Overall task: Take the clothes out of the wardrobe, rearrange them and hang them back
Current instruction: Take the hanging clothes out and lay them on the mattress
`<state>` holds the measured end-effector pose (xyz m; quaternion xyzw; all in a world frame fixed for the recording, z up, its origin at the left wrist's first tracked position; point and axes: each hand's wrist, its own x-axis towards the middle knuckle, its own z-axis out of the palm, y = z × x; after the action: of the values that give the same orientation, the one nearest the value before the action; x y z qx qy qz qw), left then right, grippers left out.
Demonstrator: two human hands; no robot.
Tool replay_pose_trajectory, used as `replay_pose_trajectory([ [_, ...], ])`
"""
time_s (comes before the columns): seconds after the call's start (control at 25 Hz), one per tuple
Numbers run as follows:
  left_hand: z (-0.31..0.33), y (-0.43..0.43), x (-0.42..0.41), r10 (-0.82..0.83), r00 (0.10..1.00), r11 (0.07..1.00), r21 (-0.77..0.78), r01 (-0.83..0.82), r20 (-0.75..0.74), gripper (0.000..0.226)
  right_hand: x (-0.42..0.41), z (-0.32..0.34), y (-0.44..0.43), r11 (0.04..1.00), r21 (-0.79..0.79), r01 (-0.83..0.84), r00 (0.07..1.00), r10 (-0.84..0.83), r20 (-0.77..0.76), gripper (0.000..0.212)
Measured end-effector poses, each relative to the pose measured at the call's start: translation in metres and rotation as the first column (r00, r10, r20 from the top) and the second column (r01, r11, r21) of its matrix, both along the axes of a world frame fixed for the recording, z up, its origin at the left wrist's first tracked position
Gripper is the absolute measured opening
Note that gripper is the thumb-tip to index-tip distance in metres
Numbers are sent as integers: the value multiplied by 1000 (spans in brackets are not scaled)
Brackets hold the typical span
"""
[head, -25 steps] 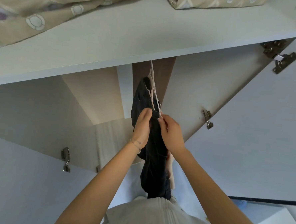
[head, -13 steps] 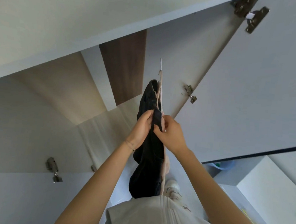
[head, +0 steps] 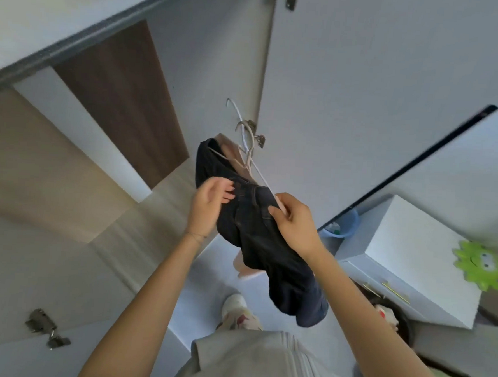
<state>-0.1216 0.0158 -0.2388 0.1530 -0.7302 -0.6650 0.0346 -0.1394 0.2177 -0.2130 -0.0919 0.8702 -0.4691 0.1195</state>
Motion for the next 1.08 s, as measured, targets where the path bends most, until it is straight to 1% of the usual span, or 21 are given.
replay_pose_trajectory([
  [0.04, -1, 1, 0, 60, 997, 997, -45, -62, -38, 19, 7, 3, 16, 1000, -6, 13, 1000, -13, -26, 10],
  [0.08, -1, 3, -1, 81, 994, 991, -97, -87, -72, 20, 15, 7, 32, 1000, -7, 26, 998, -26, -52, 9],
  [0.12, -1, 6, -2, 59, 994, 984, -160, -73, -87, 27, 24, 11, 47, 999, -11, 39, 997, -40, -65, 8],
  [0.2, 0, 20, -6, -58, 996, 949, -313, 36, -61, 54, 42, 22, 78, 997, -30, 70, 996, -72, -60, 9],
  [0.24, 1, 28, -10, -136, 990, 910, -399, 112, -33, 69, 51, 27, 92, 996, -45, 77, 996, -79, -50, 9],
  [0.32, 6, 50, -19, -311, 950, 787, -556, 267, 16, 90, 68, 38, 122, 995, -61, 73, 997, -75, -35, 9],
  [0.4, 15, 78, -27, -456, 890, 678, -640, 362, 20, 97, 88, 48, 153, 995, -67, 80, 996, -82, -28, 8],
  [0.48, 25, 109, -36, -568, 823, 580, -706, 405, 5, 90, 109, 52, 181, 992, -66, 107, 994, -108, -8, 7],
  [0.56, 31, 144, -41, -675, 736, 485, -777, 401, -42, 69, 129, 55, 208, 984, -54, 168, 986, -168, 2, 8],
  [0.6, 33, 162, -39, -711, 700, 462, -793, 397, -64, 58, 140, 56, 222, 978, -55, 199, 980, -199, 7, 7],
  [0.68, 34, 199, -35, -754, 653, 449, -781, 433, -72, 38, 160, 58, 248, 968, -64, 242, 970, -241, 28, 8],
  [0.72, 33, 217, -34, -767, 638, 442, -772, 457, -62, 39, 169, 58, 260, 962, -63, 265, 964, -262, 52, 9],
  [0.76, 33, 238, -34, -789, 614, 409, -776, 480, -36, 48, 179, 58, 273, 952, -52, 302, 951, -298, 80, 10],
  [0.8, 32, 256, -34, -809, 587, 355, -788, 504, 11, 56, 188, 57, 285, 941, -34, 337, 938, -332, 99, 13],
  [0.84, 33, 273, -34, -827, 559, 290, -803, 521, 65, 58, 196, 57, 295, 929, -11, 371, 924, -368, 106, 19],
  [0.92, 34, 309, -34, -881, 456, 180, -800, 572, 128, 63, 213, 56, 310, 889, 46, 455, 886, -457, 80, 30],
  [0.96, 35, 330, -34, -913, 385, 133, -788, 601, 139, 66, 221, 56, 316, 855, 80, 512, 854, -517, 61, 33],
  [1.04, 39, 366, -28, -952, 257, 47, -753, 656, 165, 67, 236, 54, 325, 771, 144, 620, 777, -629, 18, 43],
  [1.08, 41, 383, -24, -965, 196, 4, -740, 673, 172, 67, 244, 53, 329, 712, 163, 684, 722, -691, -11, 47],
])
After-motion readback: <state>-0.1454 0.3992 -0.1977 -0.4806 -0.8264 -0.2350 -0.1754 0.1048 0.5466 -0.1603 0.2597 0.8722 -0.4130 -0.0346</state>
